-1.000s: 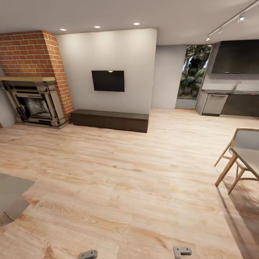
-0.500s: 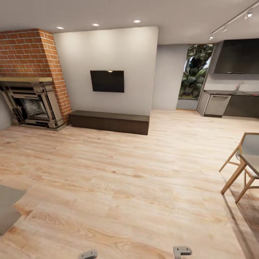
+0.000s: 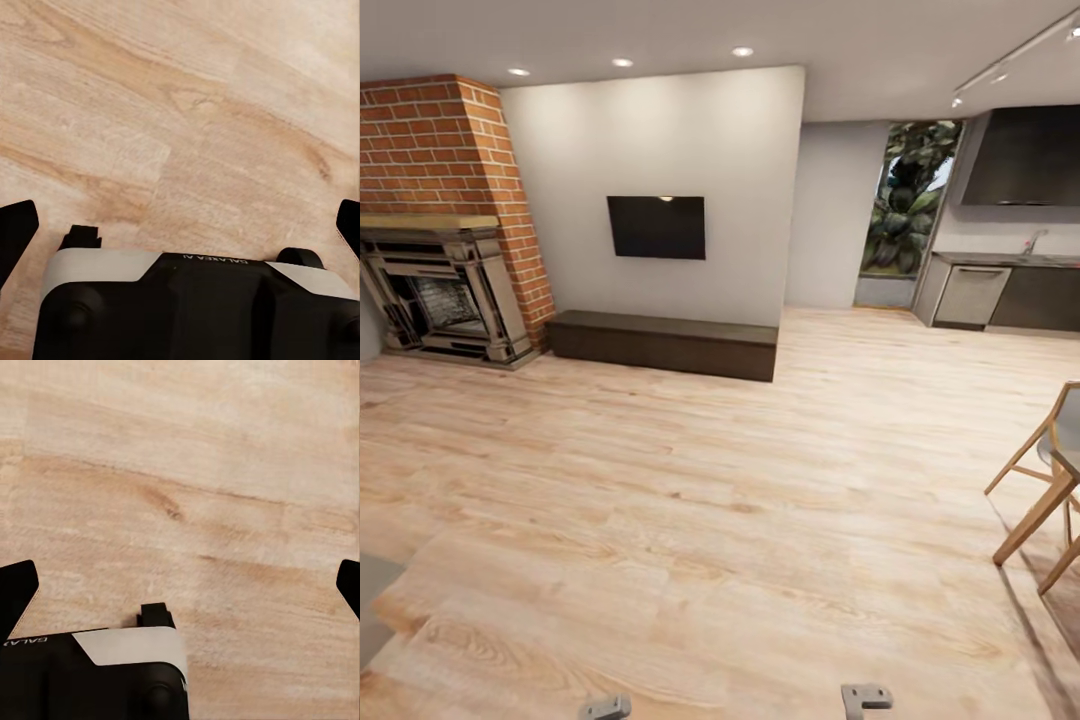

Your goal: Move the two storage containers from the living room to the garage. In the garage, place one container on the floor and stack the other container on top of it (either order is fine).

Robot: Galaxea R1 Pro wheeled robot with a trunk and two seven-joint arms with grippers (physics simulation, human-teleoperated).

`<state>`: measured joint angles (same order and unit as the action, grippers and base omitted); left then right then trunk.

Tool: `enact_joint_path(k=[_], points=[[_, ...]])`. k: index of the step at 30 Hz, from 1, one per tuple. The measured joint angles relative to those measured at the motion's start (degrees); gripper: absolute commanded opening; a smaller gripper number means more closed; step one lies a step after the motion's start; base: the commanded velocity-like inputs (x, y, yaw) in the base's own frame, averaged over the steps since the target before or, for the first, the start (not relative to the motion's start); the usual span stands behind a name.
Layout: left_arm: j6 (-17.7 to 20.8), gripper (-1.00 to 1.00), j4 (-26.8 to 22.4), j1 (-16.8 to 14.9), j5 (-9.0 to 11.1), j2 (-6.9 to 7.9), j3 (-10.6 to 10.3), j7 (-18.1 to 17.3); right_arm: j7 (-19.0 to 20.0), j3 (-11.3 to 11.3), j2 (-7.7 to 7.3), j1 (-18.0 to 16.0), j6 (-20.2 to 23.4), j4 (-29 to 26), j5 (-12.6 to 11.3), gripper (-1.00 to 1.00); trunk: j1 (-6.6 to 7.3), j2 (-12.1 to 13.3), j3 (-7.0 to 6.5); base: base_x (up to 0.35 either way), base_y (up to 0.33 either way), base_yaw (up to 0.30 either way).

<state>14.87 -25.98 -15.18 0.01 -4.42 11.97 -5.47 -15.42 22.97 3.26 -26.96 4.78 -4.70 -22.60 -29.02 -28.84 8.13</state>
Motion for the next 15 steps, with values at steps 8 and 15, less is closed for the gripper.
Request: enact_joint_path(k=[8, 15], points=[[0.01, 1.0, -0.01, 0.01, -0.07, 0.0, -0.01, 0.0, 0.02, 0.0, 0.01, -0.01, -0.03, 0.01, 0.0, 1.0, 0.0, 0.0, 0.0, 0.333, 0.0, 0.16], [0.01, 1.0, -0.01, 0.01, 0.0, 0.0, -0.01, 0.0, -0.01, 0.0, 0.01, 0.01, -0.03, 0.01, 0.0, 1.0, 0.0, 0.0, 0.0, 0.333, 0.0, 0.211]])
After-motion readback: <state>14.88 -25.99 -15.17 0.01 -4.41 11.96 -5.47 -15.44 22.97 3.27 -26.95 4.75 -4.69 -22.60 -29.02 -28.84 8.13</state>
